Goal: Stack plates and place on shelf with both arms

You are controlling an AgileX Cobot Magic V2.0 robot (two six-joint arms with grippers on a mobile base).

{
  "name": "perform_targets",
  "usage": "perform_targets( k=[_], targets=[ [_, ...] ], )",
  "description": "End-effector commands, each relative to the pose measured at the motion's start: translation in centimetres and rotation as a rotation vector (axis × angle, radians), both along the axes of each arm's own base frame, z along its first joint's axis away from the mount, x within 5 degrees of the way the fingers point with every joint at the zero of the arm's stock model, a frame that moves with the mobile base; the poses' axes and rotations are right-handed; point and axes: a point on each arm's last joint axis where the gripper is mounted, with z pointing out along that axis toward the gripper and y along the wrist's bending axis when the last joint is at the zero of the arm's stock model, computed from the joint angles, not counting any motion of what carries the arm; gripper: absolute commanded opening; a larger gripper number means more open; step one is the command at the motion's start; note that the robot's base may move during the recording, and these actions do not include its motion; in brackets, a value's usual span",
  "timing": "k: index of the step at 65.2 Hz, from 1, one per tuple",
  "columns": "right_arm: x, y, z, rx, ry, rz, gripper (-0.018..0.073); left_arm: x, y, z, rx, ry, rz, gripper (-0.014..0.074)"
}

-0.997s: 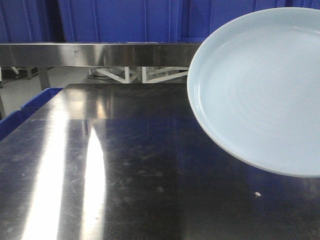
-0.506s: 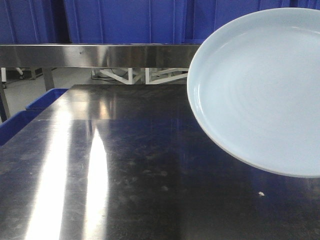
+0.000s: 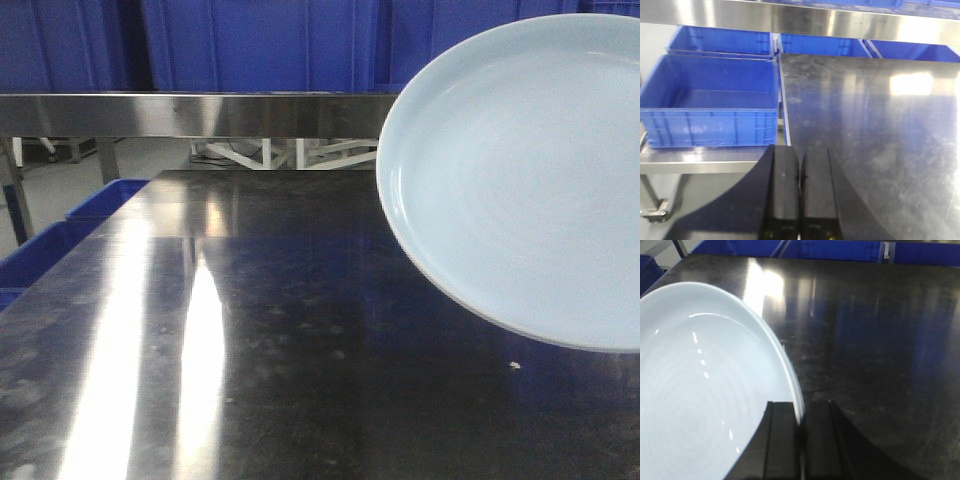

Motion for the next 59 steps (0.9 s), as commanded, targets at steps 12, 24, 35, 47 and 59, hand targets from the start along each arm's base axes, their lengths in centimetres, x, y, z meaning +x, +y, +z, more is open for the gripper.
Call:
perform_targets(
  k=[12, 24, 35, 47, 59],
  targets=[
    [0.30, -0.03, 1.93, 0.027, -0.131, -0.008, 0.0050, 0.33, -0.01, 1.76, -0.030, -0.111, 0.009, 0.0084],
    [0.30, -0.03, 1.93, 0.027, -0.131, -0.008, 0.0050, 0.33, -0.01, 1.76, -0.030, -0.111, 0.009, 0.0084],
    [0.30, -0.03, 1.93, 0.027, -0.131, -0.008, 0.0050, 0.33, -0.01, 1.76, -0.030, -0.111, 0.009, 0.0084],
    [0.30, -0.03, 1.93, 0.027, -0.131, -0.008, 0.0050, 0.33, -0.01, 1.76, -0.030, -0.111, 0.009, 0.0084],
    [0.30, -0.03, 1.93, 0.027, -0.131, -0.008, 0.0050, 0.33, -0.01, 1.76, -0.030, -0.111, 0.009, 0.0084]
  ],
)
